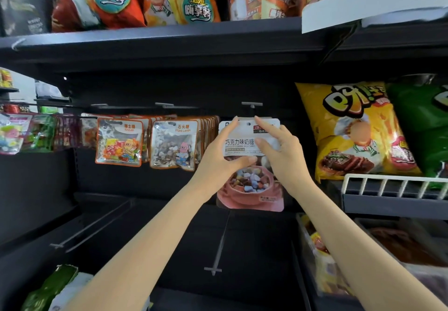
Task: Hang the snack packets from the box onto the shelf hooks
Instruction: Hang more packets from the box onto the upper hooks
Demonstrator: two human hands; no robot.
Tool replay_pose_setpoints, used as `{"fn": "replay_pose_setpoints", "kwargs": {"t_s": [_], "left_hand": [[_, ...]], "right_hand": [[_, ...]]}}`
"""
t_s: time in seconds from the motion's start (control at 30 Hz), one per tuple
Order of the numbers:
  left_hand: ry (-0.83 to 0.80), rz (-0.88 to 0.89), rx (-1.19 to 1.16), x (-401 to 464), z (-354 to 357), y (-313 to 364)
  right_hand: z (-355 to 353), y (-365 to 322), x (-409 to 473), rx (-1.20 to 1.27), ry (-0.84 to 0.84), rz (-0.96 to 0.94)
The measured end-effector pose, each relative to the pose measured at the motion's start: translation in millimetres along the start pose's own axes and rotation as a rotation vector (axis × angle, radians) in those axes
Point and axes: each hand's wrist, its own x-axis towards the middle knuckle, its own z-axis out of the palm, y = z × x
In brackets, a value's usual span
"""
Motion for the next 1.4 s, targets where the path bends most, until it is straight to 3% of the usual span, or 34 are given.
{"fn": "replay_pose_setpoints", "kwargs": {"t_s": [0.33, 0.6, 0.8, 0.97, 1.17, 1.27, 1.4], "left_hand": [[0.002, -0.045, 0.124, 20.9, 4.7, -16.2], [-0.061, -0.199, 0.493, 66.2, 17.1, -34.6], [-0.110, -0.306, 0.588, 93.7, 29.6, -50.6], [-0.091, -0.380, 0.604, 104.0, 34.9, -53.6], [-0.024, -0.258, 0.726, 88.1, 29.7, -45.5], [0.030, -0.152, 0.753, 62.2, 16.7, -28.7], [0.153, 0.020, 0.805, 23.7, -20.6, -16.8]], "right_hand": [[10.6, 14.7, 10.4, -0.018, 0.039, 0.109], [22.1, 46.7, 35.0, -0.160, 0.007, 0.152], [38.3, 77.1, 52.4, -0.117, 0.006, 0.157], [36.0, 82.7, 64.4, -0.379, -0.073, 0.181], [40.9, 77.8, 42.9, -0.489, 0.062, 0.089], [44.3, 62.5, 25.7, -0.412, 0.123, 0.080], [62.8, 25.3, 2.4, -0.189, 0.084, -0.027]]}}
